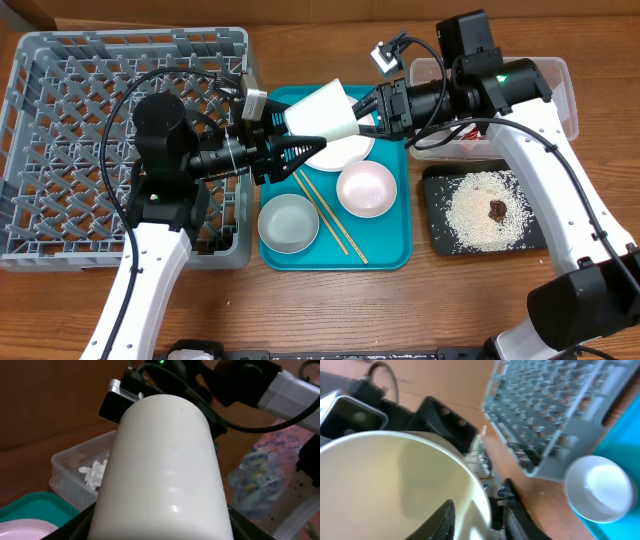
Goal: Sort waste into correct bins and load items into the dishwasher
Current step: 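Hand the white cup from the right gripper to the left gripper, then place the white cup upside down in the dish rack with left gripper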
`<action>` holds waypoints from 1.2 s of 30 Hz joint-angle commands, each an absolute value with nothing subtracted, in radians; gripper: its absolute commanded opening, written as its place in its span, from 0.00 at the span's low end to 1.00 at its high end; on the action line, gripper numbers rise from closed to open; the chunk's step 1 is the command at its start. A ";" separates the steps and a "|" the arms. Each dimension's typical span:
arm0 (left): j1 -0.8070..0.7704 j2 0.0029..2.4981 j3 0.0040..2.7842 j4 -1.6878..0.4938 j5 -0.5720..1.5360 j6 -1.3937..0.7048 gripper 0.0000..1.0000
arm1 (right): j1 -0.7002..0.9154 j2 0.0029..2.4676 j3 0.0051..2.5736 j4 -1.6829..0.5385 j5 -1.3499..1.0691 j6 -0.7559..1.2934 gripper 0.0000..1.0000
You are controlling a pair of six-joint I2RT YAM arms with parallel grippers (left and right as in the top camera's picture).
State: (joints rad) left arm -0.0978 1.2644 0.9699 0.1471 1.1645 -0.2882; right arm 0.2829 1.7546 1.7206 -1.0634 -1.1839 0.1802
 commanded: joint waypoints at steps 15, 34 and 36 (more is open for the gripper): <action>0.078 1.214 1.052 -0.541 0.473 -0.085 0.30 | 0.066 1.714 1.773 -1.343 -0.196 0.307 0.47; 0.281 1.243 1.197 -1.052 -0.089 -0.067 0.27 | -0.141 1.623 1.785 -1.453 -0.072 0.281 0.47; 0.281 1.271 1.197 -1.049 -0.093 -0.069 0.27 | -0.141 1.623 1.785 -1.454 -0.072 0.281 0.48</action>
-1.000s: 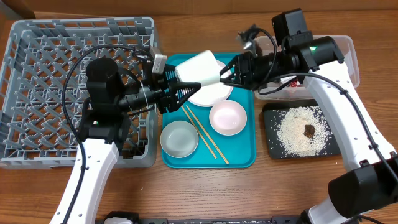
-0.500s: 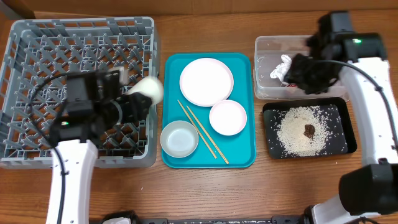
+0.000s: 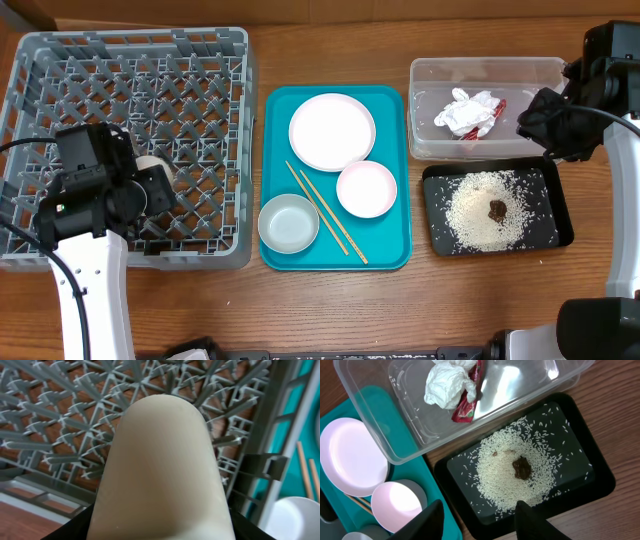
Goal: Sort waste into correct bins and load items into the dishwasher
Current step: 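Place the white cup upside down in the dish rack with left gripper, then grasp the grey bowl on the teal tray with the left gripper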
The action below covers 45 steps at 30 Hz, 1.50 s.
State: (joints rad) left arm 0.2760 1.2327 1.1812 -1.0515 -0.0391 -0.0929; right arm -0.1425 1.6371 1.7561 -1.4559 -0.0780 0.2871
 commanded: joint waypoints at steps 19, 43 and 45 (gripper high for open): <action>0.281 1.541 1.205 -1.025 -0.089 -0.082 1.00 | -0.141 1.623 1.785 -1.477 -0.072 0.281 0.47; -0.316 1.512 1.505 -1.209 0.173 -0.119 1.00 | -0.310 1.623 1.785 -1.533 -0.141 0.285 1.00; -0.383 1.550 1.504 -1.214 0.125 -0.120 1.00 | -0.310 1.623 1.785 -1.533 -0.141 0.285 1.00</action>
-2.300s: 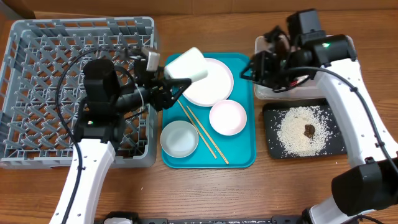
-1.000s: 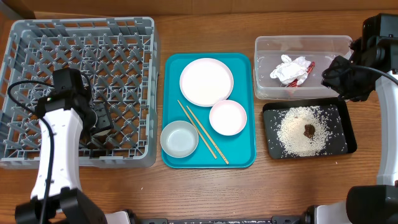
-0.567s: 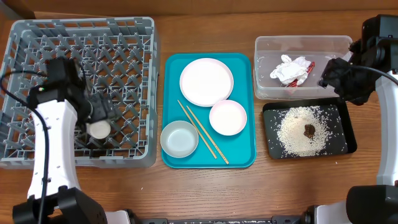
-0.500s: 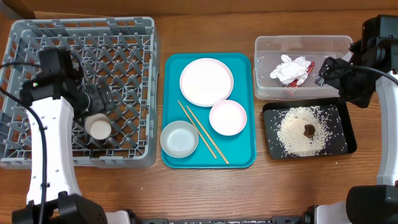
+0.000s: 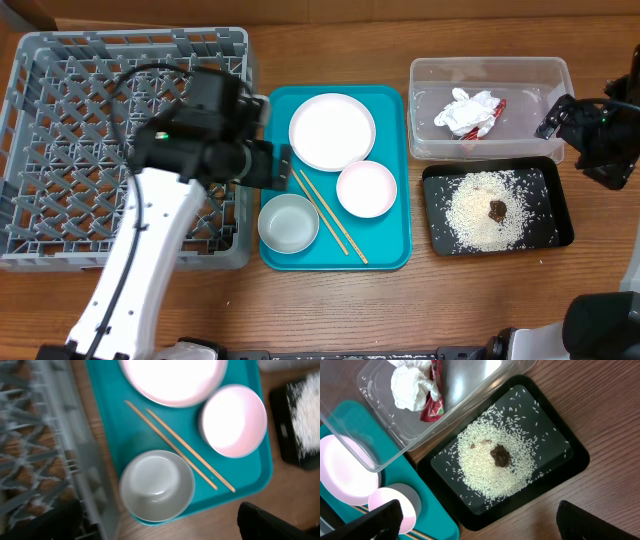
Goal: Sort waste into correct bins and load items into the dishwasher
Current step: 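Grasp the grey bowl on the teal tray with the left gripper, then place the grey bowl upside down in the dish rack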
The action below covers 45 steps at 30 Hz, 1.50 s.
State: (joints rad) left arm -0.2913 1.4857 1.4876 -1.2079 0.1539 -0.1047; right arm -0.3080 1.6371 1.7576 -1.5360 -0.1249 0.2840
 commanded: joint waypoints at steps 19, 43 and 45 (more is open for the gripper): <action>-0.590 2.013 1.504 -1.261 0.097 -0.183 0.70 | -0.310 1.623 1.785 -1.532 -0.141 0.285 1.00; -0.548 1.800 1.704 -1.315 -0.062 -0.206 0.04 | -0.310 1.623 1.785 -1.534 -0.140 0.285 1.00; -0.511 1.744 1.726 -1.307 -0.096 -0.206 0.04 | -0.310 1.623 1.785 -1.535 -0.140 0.285 1.00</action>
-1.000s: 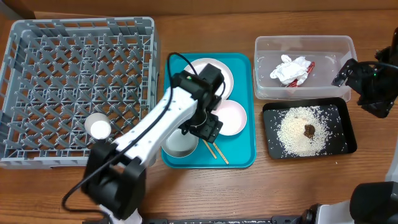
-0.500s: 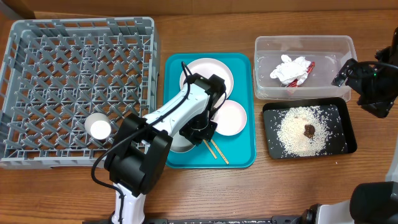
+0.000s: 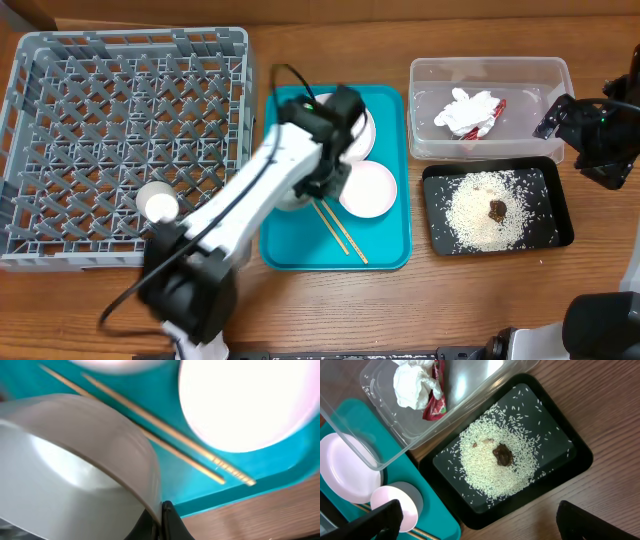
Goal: Sort waste into correct bins and load items into the dishwasher
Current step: 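Place the grey bowl upside down in the dish rack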
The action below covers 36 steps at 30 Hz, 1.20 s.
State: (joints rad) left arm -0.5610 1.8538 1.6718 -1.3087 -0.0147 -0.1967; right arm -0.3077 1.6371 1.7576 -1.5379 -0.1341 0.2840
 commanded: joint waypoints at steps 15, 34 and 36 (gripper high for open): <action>0.094 1.658 1.732 -1.256 0.734 0.288 0.04 | -0.310 1.623 1.785 -1.536 -0.141 0.285 1.00; 0.314 1.966 1.731 -1.258 1.098 0.448 0.04 | -0.310 1.623 1.785 -1.541 -0.140 0.285 1.00; 0.327 1.996 1.731 -1.259 1.098 0.454 0.04 | -0.310 1.623 1.785 -1.542 -0.140 0.285 1.00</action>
